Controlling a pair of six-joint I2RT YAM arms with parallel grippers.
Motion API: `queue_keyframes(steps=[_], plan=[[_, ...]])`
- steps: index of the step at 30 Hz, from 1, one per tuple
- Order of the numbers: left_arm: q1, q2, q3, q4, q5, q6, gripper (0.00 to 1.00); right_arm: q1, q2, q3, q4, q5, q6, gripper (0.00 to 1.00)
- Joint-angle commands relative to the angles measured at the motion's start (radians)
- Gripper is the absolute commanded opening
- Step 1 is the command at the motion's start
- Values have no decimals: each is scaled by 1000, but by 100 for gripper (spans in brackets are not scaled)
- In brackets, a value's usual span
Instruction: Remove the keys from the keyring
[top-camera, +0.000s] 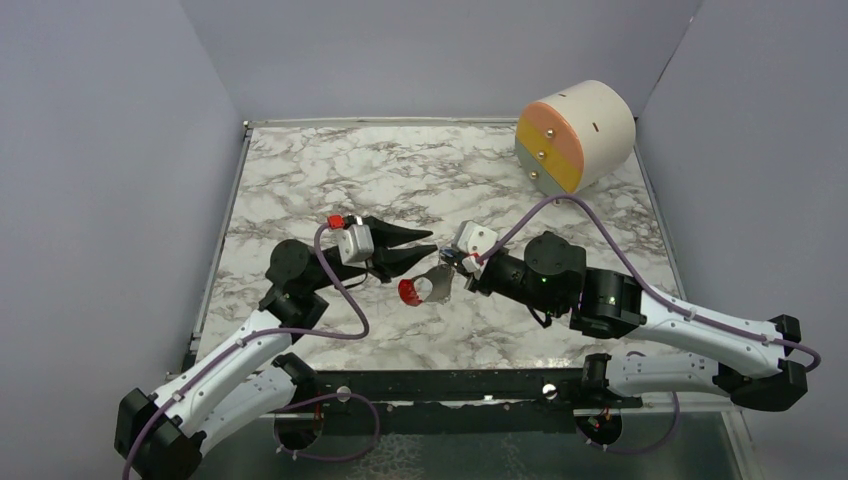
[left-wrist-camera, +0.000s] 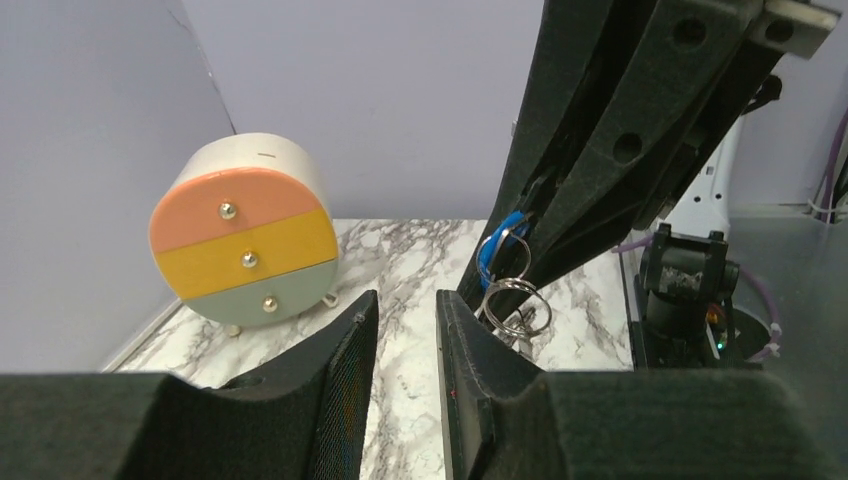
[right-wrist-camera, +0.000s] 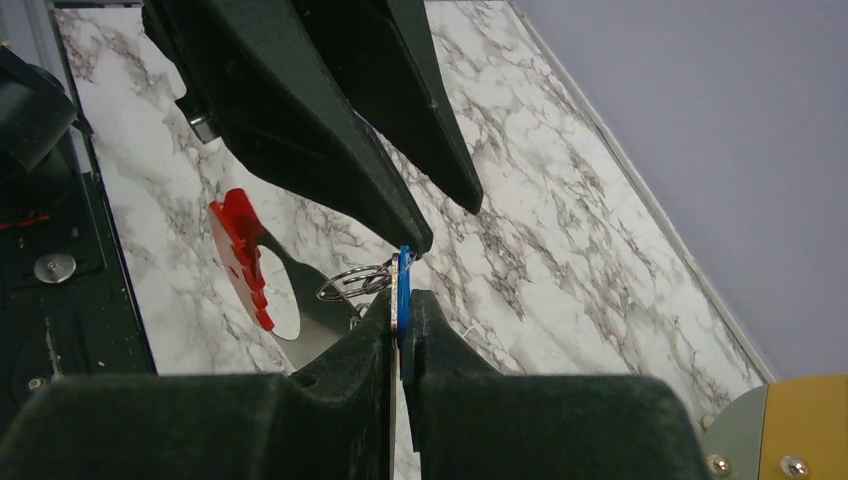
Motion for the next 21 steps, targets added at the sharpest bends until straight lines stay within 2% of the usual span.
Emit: queue_keyframes(steps=[1, 12, 21], plan=[[0, 15, -15, 30, 82, 62, 29, 4, -30, -5, 62, -24, -5, 1], [1, 4, -28, 52, 130, 85, 23, 3, -33, -12, 67, -26, -6, 1], [-1, -59, -47, 53, 35, 84, 24, 4, -38, -13, 62, -26, -5, 1]])
